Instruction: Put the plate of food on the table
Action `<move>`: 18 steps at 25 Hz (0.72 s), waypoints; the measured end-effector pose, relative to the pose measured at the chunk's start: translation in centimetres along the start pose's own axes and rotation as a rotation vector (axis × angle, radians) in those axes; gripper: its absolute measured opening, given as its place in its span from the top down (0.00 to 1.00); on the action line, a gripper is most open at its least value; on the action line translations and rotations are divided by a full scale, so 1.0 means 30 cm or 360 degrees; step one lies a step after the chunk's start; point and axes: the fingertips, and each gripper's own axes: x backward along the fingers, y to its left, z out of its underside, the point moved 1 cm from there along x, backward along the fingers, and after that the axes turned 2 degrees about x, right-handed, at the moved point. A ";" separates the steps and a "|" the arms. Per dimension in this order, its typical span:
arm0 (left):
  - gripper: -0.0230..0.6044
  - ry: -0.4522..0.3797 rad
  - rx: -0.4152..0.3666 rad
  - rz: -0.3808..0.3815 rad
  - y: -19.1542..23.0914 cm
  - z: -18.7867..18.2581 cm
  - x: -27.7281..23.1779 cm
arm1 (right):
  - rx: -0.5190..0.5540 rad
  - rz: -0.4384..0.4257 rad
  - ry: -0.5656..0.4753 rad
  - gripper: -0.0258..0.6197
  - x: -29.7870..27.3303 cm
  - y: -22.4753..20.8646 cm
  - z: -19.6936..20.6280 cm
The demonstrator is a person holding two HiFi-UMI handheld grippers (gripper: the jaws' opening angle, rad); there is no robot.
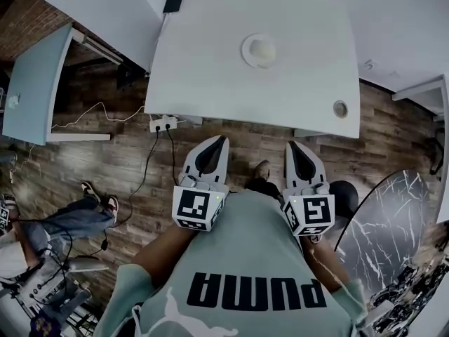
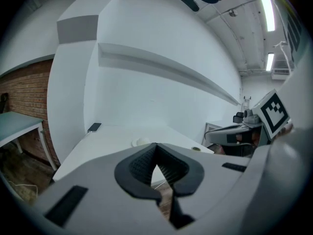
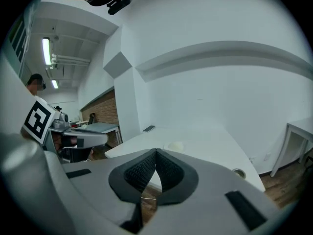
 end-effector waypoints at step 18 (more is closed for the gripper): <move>0.95 0.0066 0.0179 -0.0154 -0.052 -0.071 -0.212 | -0.0056 -0.0203 -0.0001 0.96 -0.126 -0.287 -0.045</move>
